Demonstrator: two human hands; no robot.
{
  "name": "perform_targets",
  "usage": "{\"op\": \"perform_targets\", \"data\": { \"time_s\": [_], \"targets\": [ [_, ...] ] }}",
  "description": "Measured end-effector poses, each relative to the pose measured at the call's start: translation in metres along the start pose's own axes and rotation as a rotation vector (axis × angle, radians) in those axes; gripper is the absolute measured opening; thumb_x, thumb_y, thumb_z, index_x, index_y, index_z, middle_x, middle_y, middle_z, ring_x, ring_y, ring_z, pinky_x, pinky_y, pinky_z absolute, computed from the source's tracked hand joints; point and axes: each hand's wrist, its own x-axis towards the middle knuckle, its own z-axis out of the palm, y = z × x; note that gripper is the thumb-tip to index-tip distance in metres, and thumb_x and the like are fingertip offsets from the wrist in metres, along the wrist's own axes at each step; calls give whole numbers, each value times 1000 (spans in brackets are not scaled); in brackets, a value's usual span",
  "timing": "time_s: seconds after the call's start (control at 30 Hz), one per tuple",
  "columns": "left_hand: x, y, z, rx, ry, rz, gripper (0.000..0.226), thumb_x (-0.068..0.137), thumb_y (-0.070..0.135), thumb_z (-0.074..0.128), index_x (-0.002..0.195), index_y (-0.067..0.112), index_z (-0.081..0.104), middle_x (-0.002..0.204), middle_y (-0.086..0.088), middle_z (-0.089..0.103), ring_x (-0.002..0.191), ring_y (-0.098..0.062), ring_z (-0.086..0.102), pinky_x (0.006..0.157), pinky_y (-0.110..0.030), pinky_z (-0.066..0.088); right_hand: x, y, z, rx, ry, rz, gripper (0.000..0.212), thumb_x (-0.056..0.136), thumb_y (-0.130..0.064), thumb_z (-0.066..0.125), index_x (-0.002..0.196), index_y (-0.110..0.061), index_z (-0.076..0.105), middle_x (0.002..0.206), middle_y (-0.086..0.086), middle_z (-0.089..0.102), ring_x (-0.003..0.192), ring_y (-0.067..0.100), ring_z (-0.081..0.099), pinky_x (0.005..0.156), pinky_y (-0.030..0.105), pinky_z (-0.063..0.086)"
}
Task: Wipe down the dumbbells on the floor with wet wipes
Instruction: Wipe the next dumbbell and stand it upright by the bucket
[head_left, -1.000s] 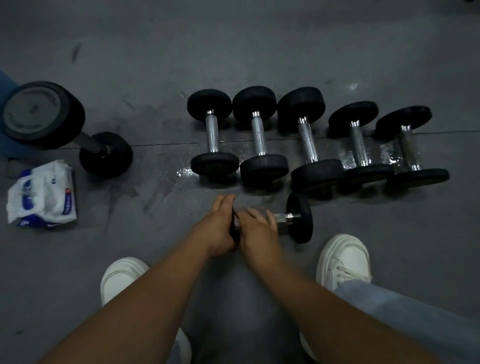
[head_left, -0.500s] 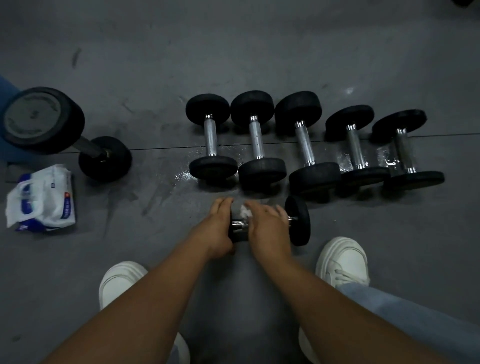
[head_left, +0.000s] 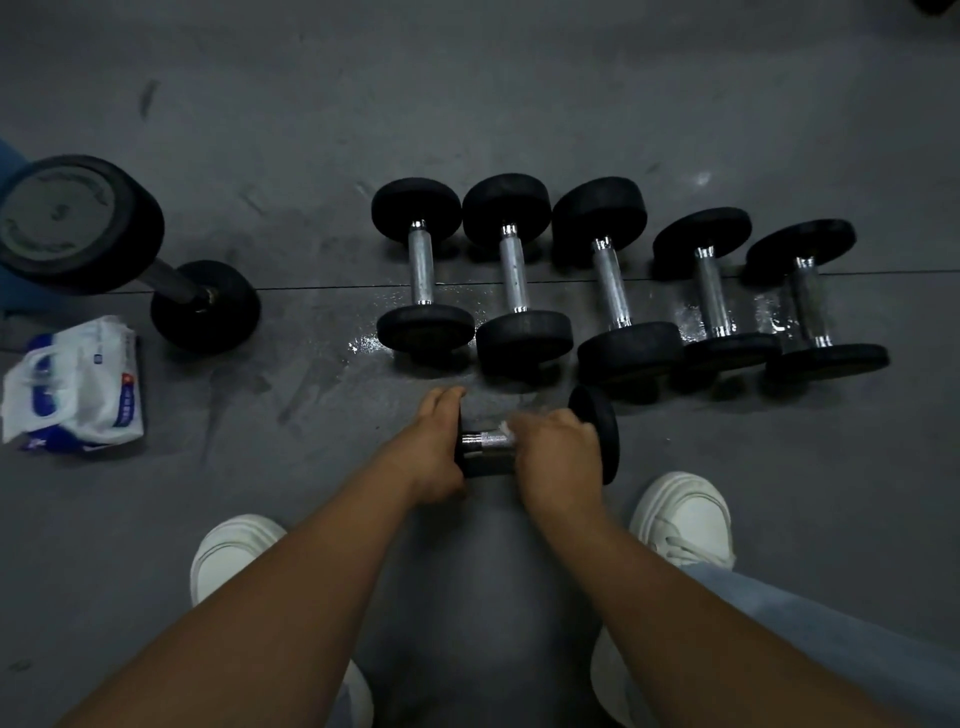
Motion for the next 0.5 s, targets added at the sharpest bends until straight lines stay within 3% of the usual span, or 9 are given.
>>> {"op": "perform_targets", "data": {
  "time_s": [0.1,0.2,0.27,0.33,0.43,0.5],
  "targets": [
    [1,1,-1,-8,-10,6,123,61,6,84,155,23,7,158,8,4,134,-27,42,107,-41,43,1,-3,-1,-80,-62,-171,11,61,-13,71,67,-22,68,59,0,59,62,23,58,55,28,43],
    [2,1,-3,-2,-12,-1,122,62,7,85,155,22,7,159,6,4,137,-26,39,109,-40,41,8,-1,-7,-9,-60,-8,10,64,-14,75,70,-21,72,58,1,60,62,22,57,54,26,43],
    [3,1,-3,-8,-16,6,124,60,7,86,155,21,7,159,4,4,137,-25,39,110,-39,40,2,-10,-12,-40,-93,-90,15,57,-14,80,66,-21,71,56,1,59,57,21,57,49,24,42],
    [3,2,-3,-13,-18,6,125,60,6,87,155,20,7,159,3,4,138,-25,38,110,-36,40,-2,-14,-11,-27,-133,-164,8,70,-17,73,77,-21,73,69,5,64,68,24,60,57,27,45],
    [3,3,-4,-12,-15,5,125,61,6,86,156,19,7,159,2,4,139,-24,36,109,-32,39,1,-9,-18,50,-38,6,17,90,-30,60,89,-20,73,77,7,68,81,27,60,64,32,46],
    [3,4,-4,-15,-16,2,125,61,5,87,156,19,6,160,2,4,138,-24,36,109,-33,39,0,-13,-21,25,-160,-110,21,92,-25,53,104,-21,70,92,8,67,93,27,58,75,33,44]
  ]
}}
